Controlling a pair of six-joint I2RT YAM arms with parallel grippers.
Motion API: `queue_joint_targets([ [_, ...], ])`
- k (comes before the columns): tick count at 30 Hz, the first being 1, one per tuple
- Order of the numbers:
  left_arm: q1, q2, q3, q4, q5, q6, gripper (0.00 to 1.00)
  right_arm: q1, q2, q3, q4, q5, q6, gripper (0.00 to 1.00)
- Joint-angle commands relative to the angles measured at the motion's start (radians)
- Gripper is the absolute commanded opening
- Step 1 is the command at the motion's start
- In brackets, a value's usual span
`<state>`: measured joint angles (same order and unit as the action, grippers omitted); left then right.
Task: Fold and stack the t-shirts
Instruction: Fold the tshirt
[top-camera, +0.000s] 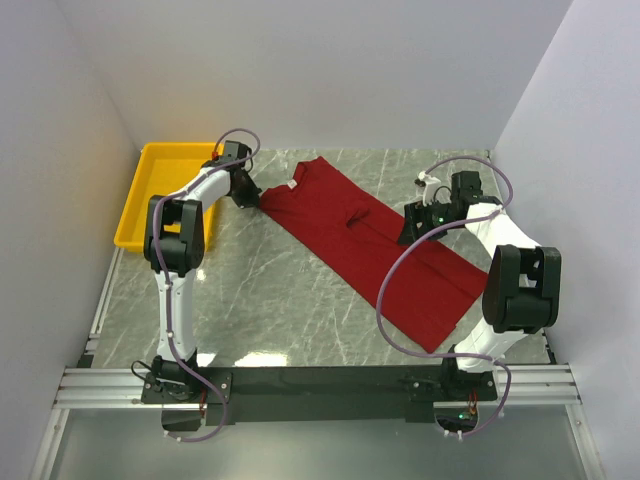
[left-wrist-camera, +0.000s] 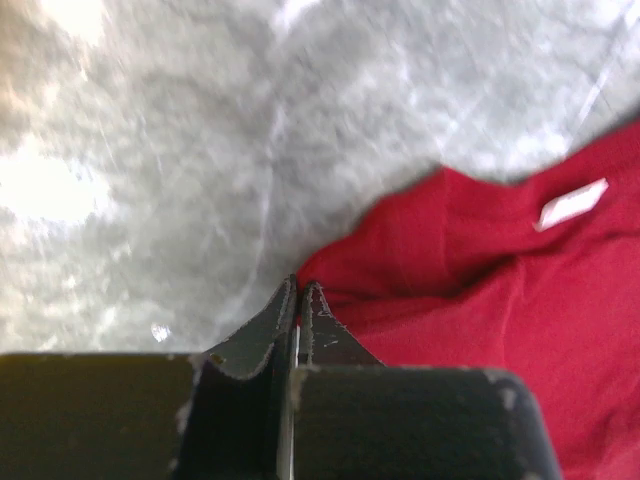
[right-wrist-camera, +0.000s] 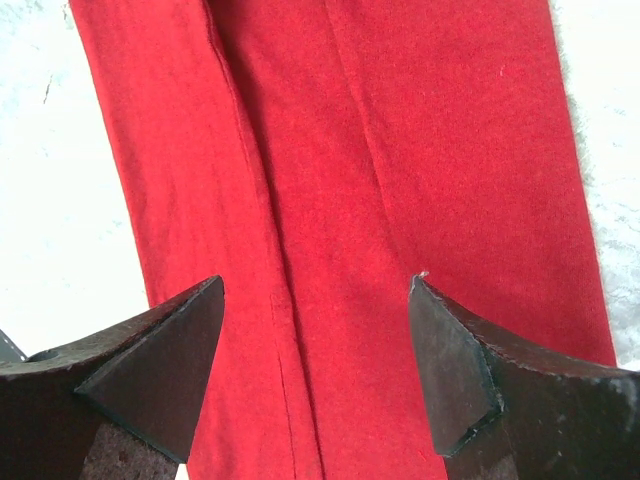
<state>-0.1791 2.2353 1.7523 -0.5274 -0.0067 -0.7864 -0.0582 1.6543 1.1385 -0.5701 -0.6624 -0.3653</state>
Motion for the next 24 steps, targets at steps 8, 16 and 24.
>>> queue_joint_targets([
  [8,0.049,0.116,0.257,-0.089,-0.026,0.004,0.06,0.008,-0.031,-0.016,0.0,0.038,-0.035,0.8],
  [16,0.07,0.178,0.446,-0.095,-0.001,-0.04,0.21,0.008,-0.056,-0.031,-0.001,0.067,-0.054,0.8],
  [24,0.086,0.106,0.44,-0.06,0.031,-0.022,0.3,0.006,-0.088,-0.034,-0.002,0.113,-0.083,0.81],
])
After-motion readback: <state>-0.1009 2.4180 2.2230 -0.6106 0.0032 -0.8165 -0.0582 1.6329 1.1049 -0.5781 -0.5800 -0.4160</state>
